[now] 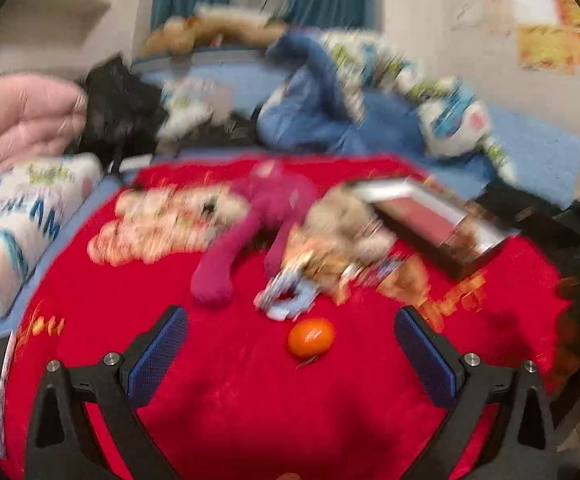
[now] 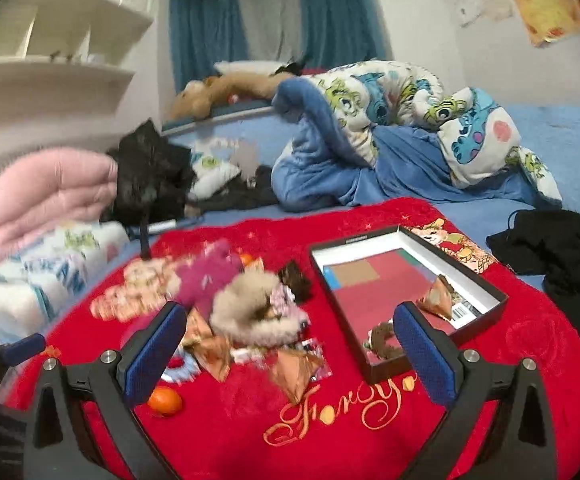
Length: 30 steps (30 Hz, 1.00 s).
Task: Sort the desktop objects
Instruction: 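Open both grippers to drop the scrunchie and packet into the box, then move the left gripper toward the mandarin orange on the blanket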
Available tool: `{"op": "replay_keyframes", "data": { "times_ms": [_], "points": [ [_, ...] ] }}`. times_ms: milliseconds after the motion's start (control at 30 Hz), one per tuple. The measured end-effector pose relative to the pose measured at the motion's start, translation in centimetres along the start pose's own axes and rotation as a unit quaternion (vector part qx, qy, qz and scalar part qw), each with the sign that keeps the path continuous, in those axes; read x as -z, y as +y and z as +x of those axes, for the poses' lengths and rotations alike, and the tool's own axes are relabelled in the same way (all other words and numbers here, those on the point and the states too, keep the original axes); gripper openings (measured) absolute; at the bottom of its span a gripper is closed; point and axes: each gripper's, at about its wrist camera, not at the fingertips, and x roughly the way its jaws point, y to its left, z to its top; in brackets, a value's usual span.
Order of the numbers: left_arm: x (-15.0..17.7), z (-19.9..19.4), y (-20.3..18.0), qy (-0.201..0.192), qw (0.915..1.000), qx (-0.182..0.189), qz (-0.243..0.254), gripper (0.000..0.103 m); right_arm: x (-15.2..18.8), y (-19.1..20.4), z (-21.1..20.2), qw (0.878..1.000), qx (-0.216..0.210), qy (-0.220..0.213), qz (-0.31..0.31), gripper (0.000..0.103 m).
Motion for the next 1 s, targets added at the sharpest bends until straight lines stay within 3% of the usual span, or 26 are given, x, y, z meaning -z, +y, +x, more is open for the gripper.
{"op": "replay_keyframes", "data": {
  "times_ms": [100, 433, 700, 833, 1000],
  "points": [
    [0.3, 1.0, 0.2, -0.001, 0.9997, -0.024, 0.001, 0.103, 0.2, -0.3, 0.5, 1.000, -0.014, -0.001, 0.013, 0.103],
    [-0.1, 4.0, 0.9, 0.043, 0.9983, 0.011, -0.038, 0.103, 0.8, -1.5, 3.3, 0.999, -0.005, 0.035, 0.040, 0.103],
    [-0.4, 5.6, 0.4, 0.056, 0.9980, 0.008, -0.028, 0.103, 0.6, -0.3, 4.4, 0.999, -0.004, 0.046, 0.007, 0.103],
    [-0.9, 6.4, 0.0, 0.061, 0.9975, 0.026, -0.023, 0.103, 0.7, -0.6, 5.3, 0.997, -0.048, 0.061, 0.020, 0.103],
    [-1.5, 8.2, -0.3, 0.074, 0.9969, 0.021, -0.016, 0.103, 0.8, -1.1, 6.3, 0.997, -0.028, 0.064, 0.036, 0.103]
  ]
}}
